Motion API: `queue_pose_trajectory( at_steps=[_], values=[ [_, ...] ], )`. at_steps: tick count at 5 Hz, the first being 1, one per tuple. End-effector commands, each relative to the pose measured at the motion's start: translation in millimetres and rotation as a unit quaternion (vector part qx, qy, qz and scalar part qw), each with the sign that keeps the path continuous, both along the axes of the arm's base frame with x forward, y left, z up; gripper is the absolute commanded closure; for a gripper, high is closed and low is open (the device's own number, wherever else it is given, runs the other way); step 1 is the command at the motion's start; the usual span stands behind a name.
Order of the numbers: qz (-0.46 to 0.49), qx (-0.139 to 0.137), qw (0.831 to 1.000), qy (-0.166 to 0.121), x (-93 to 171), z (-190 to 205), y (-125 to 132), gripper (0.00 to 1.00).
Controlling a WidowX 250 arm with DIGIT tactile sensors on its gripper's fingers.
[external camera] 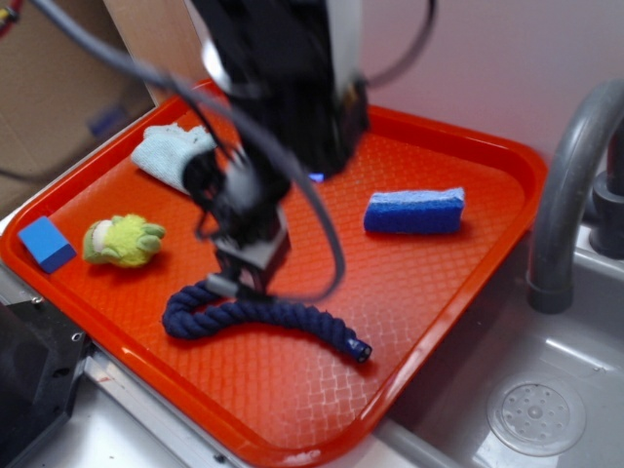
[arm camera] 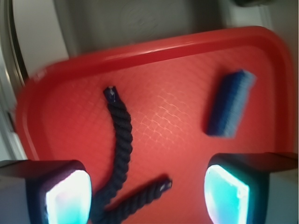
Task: Grab the blue rope.
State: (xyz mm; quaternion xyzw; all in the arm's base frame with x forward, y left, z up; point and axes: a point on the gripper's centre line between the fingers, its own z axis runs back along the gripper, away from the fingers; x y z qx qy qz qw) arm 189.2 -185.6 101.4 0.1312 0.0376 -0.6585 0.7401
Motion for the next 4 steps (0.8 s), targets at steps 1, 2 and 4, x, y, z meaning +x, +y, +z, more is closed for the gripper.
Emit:
queue_pose_trajectory(
  at_steps=[1,2,4],
  values=[
    [-0.065,0.029,0.997,0.013,-19,-36,7,0.0],
    [-0.062,0.03,0.997,0.024,-33,-54,11,0.0],
    [0.002,0.038,0.999,0.018,-33,-83,26,0.0]
  ],
)
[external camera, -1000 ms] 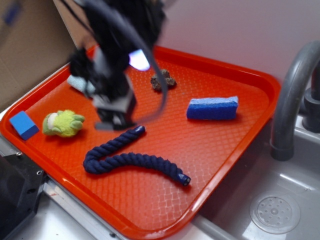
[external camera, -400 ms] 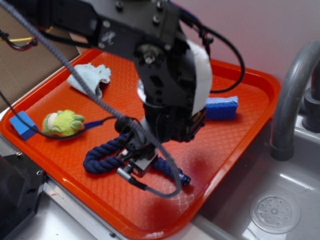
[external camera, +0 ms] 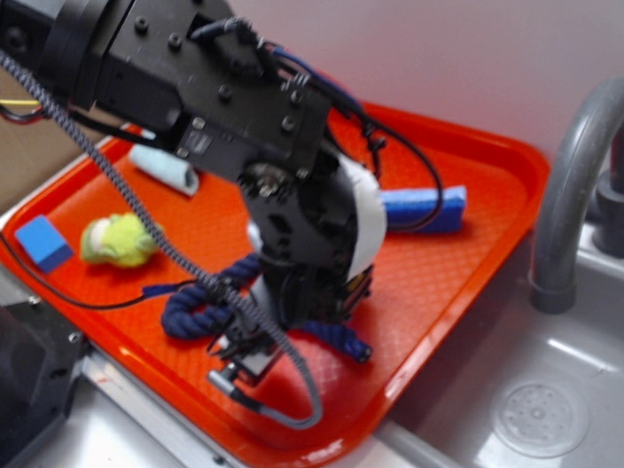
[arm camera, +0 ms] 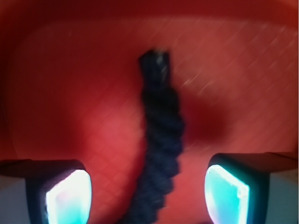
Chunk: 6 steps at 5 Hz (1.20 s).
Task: Grab the blue rope.
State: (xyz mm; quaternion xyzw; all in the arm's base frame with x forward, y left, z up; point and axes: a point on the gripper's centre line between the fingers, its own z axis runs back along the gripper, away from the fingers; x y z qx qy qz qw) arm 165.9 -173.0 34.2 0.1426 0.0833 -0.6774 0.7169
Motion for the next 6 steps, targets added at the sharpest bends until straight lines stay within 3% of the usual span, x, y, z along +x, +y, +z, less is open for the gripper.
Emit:
queue_pose_trajectory(
  at_steps=[1,2,3,4,5,6],
  values=[
    [0.076,-0.025,0.997,-0.003,-3,-30,16,0.02],
    [0.108,-0.07,0.991,0.035,4,-39,24,1.0],
    [0.133,-0.095,0.986,0.03,10,-32,30,1.0],
    [0.142,-0.105,0.984,0.015,11,-28,30,1.0],
    [0.21,-0.107,0.972,-0.014,12,-18,31,1.0],
    [0.328,-0.12,0.936,-0.036,30,24,31,1.0]
  ],
)
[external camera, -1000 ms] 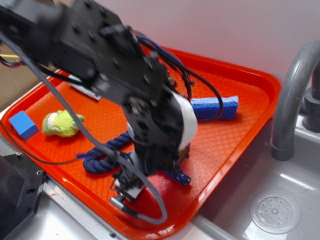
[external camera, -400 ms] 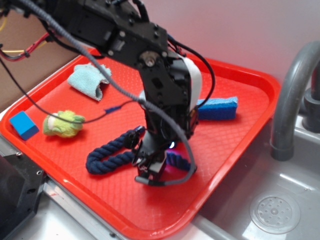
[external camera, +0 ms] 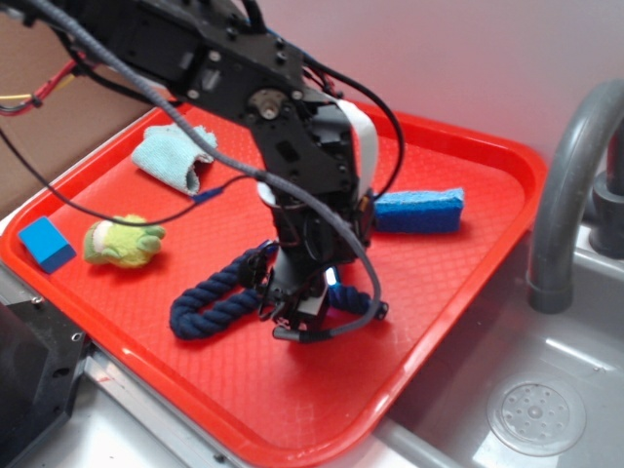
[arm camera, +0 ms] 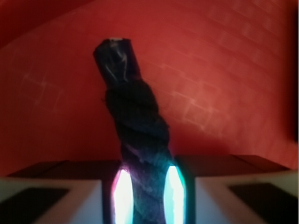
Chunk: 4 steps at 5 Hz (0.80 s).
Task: Grab the blue rope.
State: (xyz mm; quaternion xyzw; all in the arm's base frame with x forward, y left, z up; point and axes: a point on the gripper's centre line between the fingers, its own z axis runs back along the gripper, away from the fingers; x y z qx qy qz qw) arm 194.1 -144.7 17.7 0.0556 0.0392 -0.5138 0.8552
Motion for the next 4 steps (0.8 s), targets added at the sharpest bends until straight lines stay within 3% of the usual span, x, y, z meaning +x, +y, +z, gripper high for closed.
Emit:
queue_pose_trajectory(
  at_steps=[1,2,3,4],
  values=[
    [0.244,-0.071,0.966,-0.049,22,90,-2,1.0],
    [0.363,-0.078,0.926,-0.062,37,141,21,1.0],
    [0.474,-0.067,0.874,-0.089,41,177,58,1.0],
    [0.578,-0.056,0.807,-0.106,32,200,81,1.0]
  ],
)
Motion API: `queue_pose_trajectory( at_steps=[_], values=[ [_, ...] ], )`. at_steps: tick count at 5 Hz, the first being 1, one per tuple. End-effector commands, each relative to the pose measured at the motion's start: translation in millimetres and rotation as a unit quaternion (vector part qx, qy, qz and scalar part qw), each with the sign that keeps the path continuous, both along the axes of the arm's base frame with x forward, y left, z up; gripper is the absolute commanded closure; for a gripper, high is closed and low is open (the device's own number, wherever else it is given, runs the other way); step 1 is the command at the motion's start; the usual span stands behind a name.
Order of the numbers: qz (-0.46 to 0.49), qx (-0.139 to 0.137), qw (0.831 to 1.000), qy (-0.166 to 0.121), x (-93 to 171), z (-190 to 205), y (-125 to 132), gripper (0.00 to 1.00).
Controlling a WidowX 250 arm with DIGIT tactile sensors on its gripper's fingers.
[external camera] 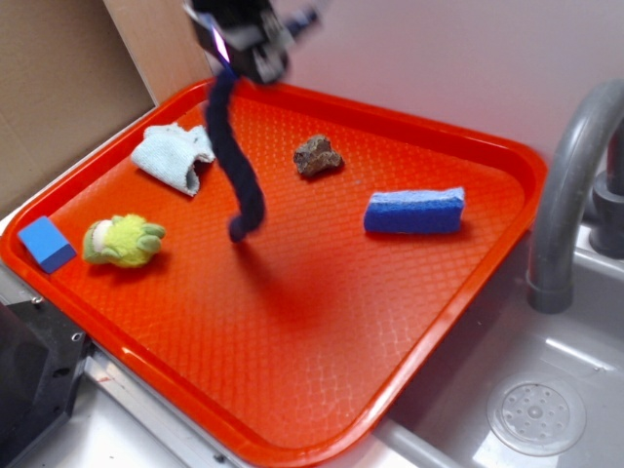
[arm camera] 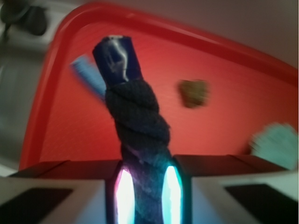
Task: Grab the blue rope.
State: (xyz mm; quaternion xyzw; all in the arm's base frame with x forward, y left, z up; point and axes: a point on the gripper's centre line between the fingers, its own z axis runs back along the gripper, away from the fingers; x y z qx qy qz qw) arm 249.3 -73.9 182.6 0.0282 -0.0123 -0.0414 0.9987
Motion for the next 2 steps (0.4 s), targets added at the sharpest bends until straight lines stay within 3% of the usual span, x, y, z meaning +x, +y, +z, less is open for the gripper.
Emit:
queue_pose_trajectory(
  at_steps=[1,2],
  values=[
    [0.219,0.017,0.974,-0.057,-35,50,9,1.0],
    [0.159,-0.024,0.985,-0.062,-40,39,0,1.0]
  ],
)
